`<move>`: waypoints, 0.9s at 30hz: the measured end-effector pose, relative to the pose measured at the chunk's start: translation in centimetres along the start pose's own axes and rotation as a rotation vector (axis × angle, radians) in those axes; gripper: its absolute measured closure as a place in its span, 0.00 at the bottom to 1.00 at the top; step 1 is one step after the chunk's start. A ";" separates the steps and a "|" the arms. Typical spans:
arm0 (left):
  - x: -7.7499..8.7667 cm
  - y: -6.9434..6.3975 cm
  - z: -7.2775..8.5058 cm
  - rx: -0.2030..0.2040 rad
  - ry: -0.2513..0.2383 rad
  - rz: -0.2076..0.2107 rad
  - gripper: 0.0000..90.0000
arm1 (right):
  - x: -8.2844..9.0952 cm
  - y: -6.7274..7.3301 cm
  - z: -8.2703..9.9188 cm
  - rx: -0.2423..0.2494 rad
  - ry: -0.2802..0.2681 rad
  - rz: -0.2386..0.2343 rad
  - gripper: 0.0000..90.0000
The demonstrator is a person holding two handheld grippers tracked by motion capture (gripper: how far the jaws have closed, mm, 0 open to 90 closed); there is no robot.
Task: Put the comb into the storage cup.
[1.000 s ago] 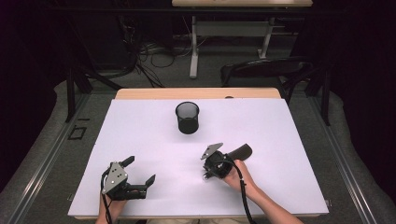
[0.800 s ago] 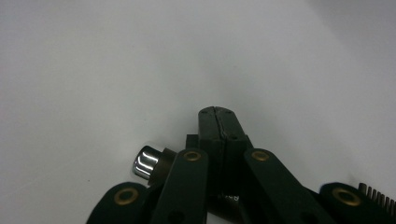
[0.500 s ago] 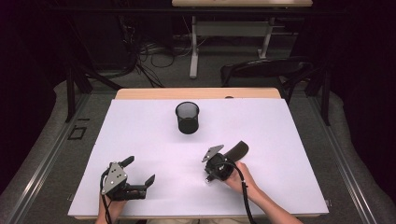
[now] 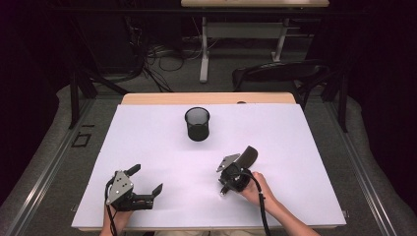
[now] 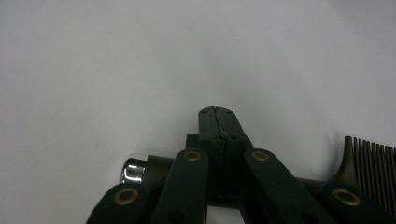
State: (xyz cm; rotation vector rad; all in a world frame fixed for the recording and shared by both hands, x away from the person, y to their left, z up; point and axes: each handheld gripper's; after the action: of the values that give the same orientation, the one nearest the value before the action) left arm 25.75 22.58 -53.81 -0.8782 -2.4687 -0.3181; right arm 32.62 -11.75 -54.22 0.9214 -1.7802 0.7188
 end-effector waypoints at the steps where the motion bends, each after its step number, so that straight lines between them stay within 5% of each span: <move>1: 0.0 0.0 0.0 0.001 0.000 0.000 0.02 | 0.0 0.0 0.0 0.002 0.002 0.001 1.00; 27: 0.0 0.1 0.0 0.000 -0.003 -0.005 0.02 | 0.9 -0.6 2.0 -0.005 0.044 0.002 1.00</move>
State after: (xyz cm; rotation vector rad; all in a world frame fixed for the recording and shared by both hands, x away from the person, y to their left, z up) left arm 25.78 22.63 -53.78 -0.8735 -2.4734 -0.3181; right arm 31.90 -13.92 -54.09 0.8939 -1.7443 0.7298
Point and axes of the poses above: each handheld gripper's, and its own axes: x roughly backward along the jaws, z roughly out of its underside, y roughly to its left, and after that the axes turned 13 degrees about y, right-handed
